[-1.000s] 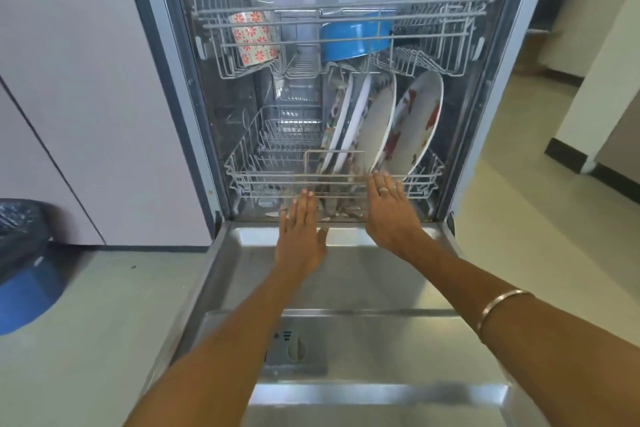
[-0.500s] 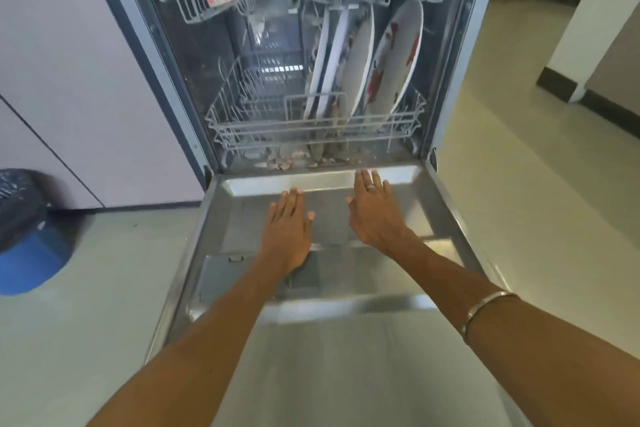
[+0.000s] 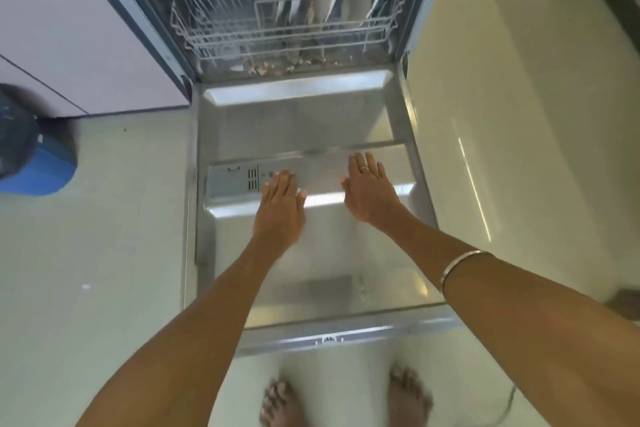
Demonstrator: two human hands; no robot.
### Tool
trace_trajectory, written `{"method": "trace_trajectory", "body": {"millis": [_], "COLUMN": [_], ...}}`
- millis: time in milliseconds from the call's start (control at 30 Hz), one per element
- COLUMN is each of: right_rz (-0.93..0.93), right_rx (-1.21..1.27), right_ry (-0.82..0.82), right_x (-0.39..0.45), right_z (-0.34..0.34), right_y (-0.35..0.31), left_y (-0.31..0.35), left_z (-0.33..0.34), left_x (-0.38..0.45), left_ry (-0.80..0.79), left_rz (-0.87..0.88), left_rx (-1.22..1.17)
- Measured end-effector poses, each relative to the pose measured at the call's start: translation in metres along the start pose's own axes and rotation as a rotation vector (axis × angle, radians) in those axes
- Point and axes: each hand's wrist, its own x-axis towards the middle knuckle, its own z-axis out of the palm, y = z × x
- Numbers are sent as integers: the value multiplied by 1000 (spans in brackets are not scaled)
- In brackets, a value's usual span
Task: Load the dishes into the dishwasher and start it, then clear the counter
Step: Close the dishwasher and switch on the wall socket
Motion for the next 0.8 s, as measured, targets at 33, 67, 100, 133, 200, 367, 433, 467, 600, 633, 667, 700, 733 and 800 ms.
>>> {"method": "trace_trajectory", "body": {"millis": [33,67,100,133,200,367,433,467,600,633,667,700,733,800], "right_rz": [3,7,13,20,57,115,146,166,221,244,283,341,417,576], "right_rx": [4,8,14,22,67,150,178,177,135,122,126,150,184,301], "right_ry": [-34,-70,-107,-141,-200,-184,-165,-167,-169,-177,-197,-223,-256,-331], "right_x": [-10,-20,-31,-42,-68,-132,-152,-162,-194,-200,-206,-212,-217,-223], "right_z": [2,4,8,11,18,38,43,44,50,53,57,62,68,83], "right_y": [1,3,3,4,4,-5,-11,-12,-14,-15,-16,-18,-18,-14], "left_y": [3,5,7,8,10,14,15,17,22,23,24,26,30,29], "left_z": [0,1,2,4,12,34,40,42,49,50,50,50,50,65], "left_x": [-12,-23,-35,-48,-74,-135,-155,-165,-203,-210,-215,-220,-223,-227], "left_ry": [-22,-45,-68,-92,-120,-153,-179,-195,-167,-111,-60,-31,-30,-110], "left_rz": [-15,-27,-35,-39,-46,-148,-188,-198,-256,-269,-285,-316,-365,-518], "left_rx": [-17,-26,-29,-36,-76,-140,-150,-158,-248,-262,-262,-265,-280,-315]}}
